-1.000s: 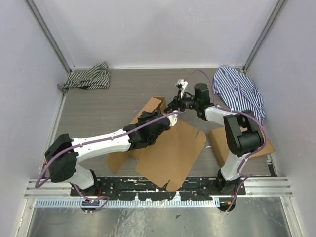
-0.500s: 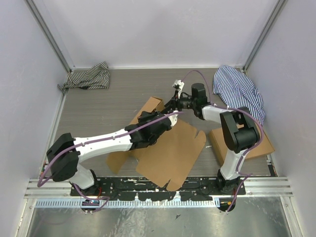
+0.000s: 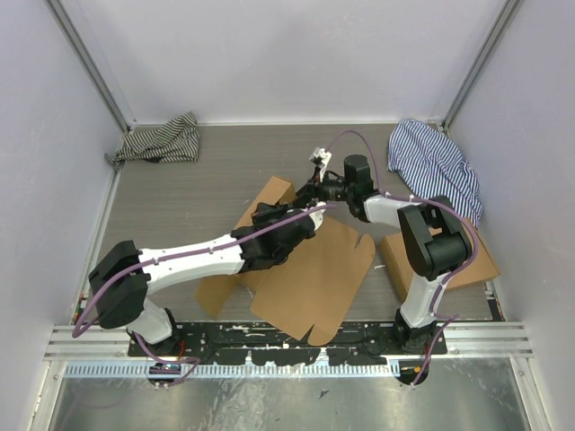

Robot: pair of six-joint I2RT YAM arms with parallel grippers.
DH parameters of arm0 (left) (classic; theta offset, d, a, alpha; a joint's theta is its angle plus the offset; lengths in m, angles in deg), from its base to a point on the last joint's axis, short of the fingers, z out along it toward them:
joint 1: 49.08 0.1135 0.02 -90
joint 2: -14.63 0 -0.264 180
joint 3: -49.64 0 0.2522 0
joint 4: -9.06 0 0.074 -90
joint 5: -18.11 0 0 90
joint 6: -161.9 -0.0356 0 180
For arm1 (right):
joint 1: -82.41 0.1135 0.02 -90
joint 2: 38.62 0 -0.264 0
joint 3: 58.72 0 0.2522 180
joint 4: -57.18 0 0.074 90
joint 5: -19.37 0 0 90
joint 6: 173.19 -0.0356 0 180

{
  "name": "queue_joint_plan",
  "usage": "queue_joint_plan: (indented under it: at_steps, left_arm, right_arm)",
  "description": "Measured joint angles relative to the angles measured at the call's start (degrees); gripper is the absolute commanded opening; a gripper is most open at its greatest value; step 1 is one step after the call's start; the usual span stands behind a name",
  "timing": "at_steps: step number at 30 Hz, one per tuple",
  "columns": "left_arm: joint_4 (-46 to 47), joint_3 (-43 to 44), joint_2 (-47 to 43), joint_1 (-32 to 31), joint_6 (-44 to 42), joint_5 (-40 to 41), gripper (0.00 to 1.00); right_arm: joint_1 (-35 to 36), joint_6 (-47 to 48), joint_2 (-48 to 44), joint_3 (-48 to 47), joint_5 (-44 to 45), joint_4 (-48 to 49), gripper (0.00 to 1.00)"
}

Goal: Fold the paper box

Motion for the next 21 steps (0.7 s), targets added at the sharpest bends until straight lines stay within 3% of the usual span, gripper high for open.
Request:
queue_joint_plan:
  at_steps: [9, 14, 16, 18, 21]
  left_arm:
    - [-0.7, 0.6, 0.4, -0.5, 0.4, 0.2, 0.00]
    - [-1.6, 1.5, 1.2, -0.6, 0.9, 0.9, 0.02]
    - [-1.9, 1.8, 1.6, -0.6, 1.2, 1.3, 0.10]
    - [-2.2, 2.0, 1.9, -0.6, 1.6, 1.6, 0.33]
    - [-3.5, 2.2, 2.6, -0.8, 3.1, 0.5, 0.47]
  right_arm:
    - [0.1, 1.4, -0.9, -0.6, 0.5, -3.8, 0.68]
    - [0.5, -1.4, -0.6, 0.1, 0.9, -0.3, 0.56]
    - [0.9, -2.3, -0.4, 0.2, 1.3, 0.9, 0.47]
    - [1.2, -3.1, -0.4, 0.4, 1.6, 1.6, 0.37]
    - [1.6, -3.6, -0.4, 0.7, 3.0, 2.5, 0.28]
